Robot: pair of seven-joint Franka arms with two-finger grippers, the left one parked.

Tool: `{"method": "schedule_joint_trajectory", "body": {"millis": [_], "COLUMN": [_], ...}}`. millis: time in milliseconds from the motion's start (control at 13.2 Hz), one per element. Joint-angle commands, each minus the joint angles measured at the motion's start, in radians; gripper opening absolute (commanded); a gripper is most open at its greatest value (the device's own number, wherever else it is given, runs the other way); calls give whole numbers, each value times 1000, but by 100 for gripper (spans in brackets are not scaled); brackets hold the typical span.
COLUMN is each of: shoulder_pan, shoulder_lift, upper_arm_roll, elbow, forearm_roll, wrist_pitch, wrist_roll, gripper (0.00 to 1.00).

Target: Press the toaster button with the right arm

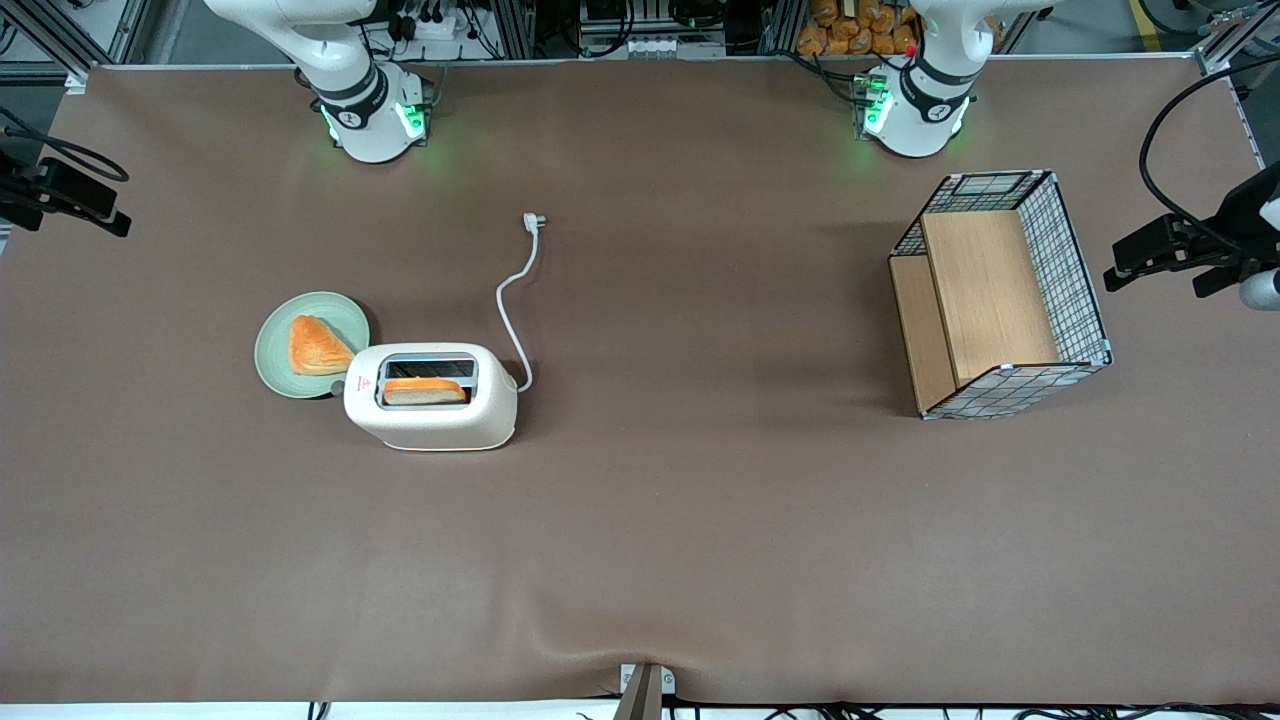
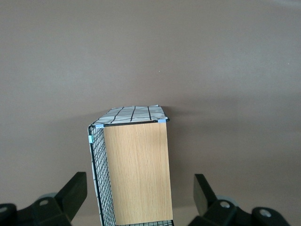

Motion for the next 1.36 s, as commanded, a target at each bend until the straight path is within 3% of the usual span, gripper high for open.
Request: {"method": "schedule_joint_trajectory", "body": {"millis": [0, 1288], "shoulder_pan": [7, 19], "shoulder_lift": [8, 32], "upper_arm_roll": [-2, -2], "elbow": [15, -11], "forearm_roll": [-7, -4], "wrist_pitch": [-3, -46], "wrist_roll": [11, 5], "gripper": [100, 100]}}
